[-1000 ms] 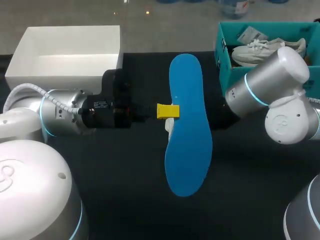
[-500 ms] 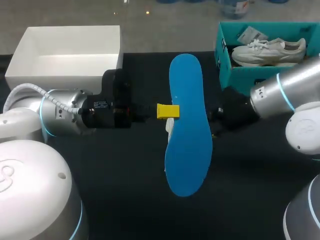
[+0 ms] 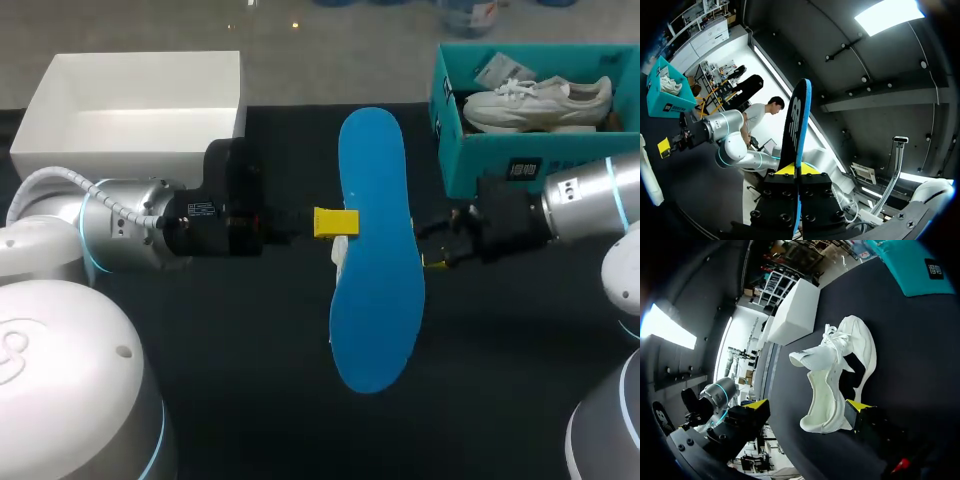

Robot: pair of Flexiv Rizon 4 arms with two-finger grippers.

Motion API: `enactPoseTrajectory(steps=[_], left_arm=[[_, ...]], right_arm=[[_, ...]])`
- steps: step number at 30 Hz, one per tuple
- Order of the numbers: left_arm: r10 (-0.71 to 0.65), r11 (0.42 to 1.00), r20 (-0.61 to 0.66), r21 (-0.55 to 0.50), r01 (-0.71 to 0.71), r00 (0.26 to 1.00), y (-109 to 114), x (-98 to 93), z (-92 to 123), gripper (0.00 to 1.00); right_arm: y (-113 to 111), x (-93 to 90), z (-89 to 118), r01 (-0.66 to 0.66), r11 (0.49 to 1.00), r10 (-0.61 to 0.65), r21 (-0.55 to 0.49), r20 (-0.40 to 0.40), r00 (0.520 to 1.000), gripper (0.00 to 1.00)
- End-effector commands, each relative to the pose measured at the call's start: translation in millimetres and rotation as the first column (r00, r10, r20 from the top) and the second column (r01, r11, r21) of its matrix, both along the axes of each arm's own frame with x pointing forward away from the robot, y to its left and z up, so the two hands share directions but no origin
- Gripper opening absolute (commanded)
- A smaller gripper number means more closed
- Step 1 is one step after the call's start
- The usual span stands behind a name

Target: Take the shoe out of the shoebox, open the shoe tongue, remove and reinsert the insole, then place the shoe into the shoebox

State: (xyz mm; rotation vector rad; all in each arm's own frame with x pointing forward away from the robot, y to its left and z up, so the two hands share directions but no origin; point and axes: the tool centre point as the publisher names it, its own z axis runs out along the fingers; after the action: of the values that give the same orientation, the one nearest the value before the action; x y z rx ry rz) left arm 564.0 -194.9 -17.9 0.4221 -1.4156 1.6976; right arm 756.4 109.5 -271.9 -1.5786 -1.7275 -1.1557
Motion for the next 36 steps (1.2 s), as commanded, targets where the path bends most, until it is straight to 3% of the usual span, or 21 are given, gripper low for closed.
enactPoseTrajectory(steps=[1, 8, 12, 15, 21, 23, 25, 36], left_arm=[[0.002, 1.000, -0.001, -0.004, -0.002, 1.000, -1.3, -0.7, -1.9, 0.00], [0.023, 1.000, 0.052, -0.006, -0.022, 0.998, 1.6, 5.4, -5.1, 0.00], [0.035, 0.999, 0.306, 0.004, -0.039, 0.951, 8.2, 21.0, -16.3, 0.00], [0.071, 0.997, 0.423, -0.019, -0.069, 0.903, 10.5, 33.0, -18.3, 0.00], [0.080, 0.996, 0.706, -0.039, -0.074, 0.703, 11.0, 56.0, -17.8, 0.00], [0.065, 0.997, 0.835, -0.029, -0.075, 0.546, 10.1, 64.7, -19.2, 0.00], [0.098, 0.991, 0.842, -0.037, -0.125, 0.531, 8.8, 69.2, -20.8, 0.00], [0.098, 0.991, 0.842, -0.037, -0.125, 0.531, 8.8, 69.2, -20.8, 0.00]], right_arm=[[-23.0, -7.1, 26.2, 0.009, 0.941, -0.004, 0.339, -0.015, 1.000, 1.00], [-29.3, -5.2, 76.2, -0.073, 0.890, 0.092, 0.450, -0.021, 0.996, 1.00], [-34.1, -1.4, 92.0, -0.074, 0.876, 0.105, 0.476, -0.038, 0.994, 1.00], [-37.1, 1.9, 97.6, -0.066, 0.885, 0.102, 0.462, -0.053, 0.993, 1.00], [-34.9, 6.3, 107.8, -0.083, 0.881, 0.119, 0.465, -0.048, 0.992, 1.00], [-34.4, 7.6, 110.5, -0.079, 0.882, 0.104, 0.464, -0.028, 0.994, 1.00], [-34.4, 7.6, 110.5, -0.079, 0.882, 0.104, 0.464, -0.028, 0.994, 1.00], [-34.4, 7.6, 110.5, -0.079, 0.882, 0.104, 0.464, -0.028, 0.994, 1.00]])
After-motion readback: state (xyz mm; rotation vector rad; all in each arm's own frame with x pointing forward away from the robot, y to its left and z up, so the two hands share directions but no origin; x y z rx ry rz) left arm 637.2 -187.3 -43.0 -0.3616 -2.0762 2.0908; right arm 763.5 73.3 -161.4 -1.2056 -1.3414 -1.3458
